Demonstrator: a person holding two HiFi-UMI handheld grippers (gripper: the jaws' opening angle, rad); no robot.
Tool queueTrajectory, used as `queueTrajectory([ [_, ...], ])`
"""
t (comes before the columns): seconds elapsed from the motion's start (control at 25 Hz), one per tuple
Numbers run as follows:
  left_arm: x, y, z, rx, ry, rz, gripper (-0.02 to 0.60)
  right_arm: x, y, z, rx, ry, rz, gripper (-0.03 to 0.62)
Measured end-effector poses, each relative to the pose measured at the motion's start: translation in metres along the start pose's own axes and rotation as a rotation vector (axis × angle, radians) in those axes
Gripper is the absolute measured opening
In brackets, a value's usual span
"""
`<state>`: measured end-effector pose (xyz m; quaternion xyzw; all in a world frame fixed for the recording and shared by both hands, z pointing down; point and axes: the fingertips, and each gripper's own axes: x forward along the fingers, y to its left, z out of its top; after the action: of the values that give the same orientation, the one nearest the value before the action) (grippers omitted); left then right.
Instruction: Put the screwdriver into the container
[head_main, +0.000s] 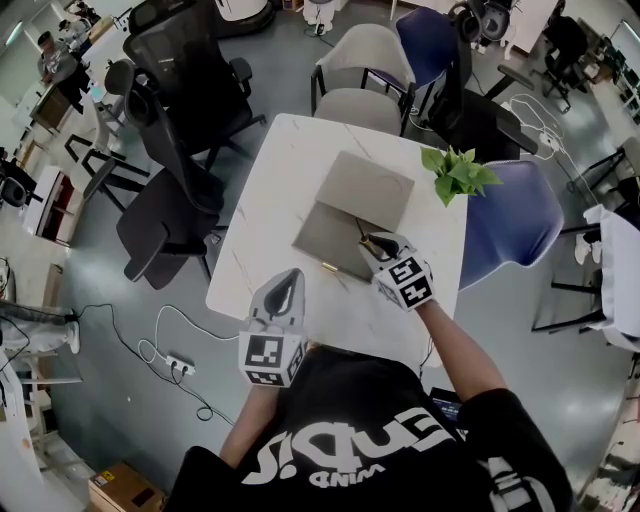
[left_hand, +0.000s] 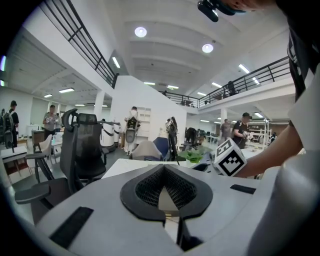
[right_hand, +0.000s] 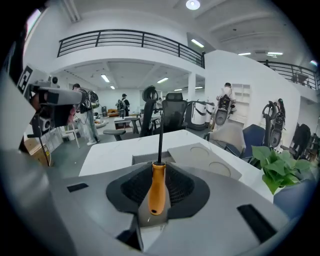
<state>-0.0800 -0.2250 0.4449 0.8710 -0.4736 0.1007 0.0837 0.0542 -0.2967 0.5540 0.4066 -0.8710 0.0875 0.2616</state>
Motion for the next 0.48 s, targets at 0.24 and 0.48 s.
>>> queueTrajectory([
  [0.24,-0.002,0.002,-0.004,-0.01,0.009,0.014,0.014,0.035,0.005,-0.025,-0.085,0.124,0.066,0.08],
  [0.48,-0.01,0.008,-0.008,-0.022,0.018,0.046,0.014,0.066,0.006,-0.035,-0.114,0.212,0.108,0.078],
])
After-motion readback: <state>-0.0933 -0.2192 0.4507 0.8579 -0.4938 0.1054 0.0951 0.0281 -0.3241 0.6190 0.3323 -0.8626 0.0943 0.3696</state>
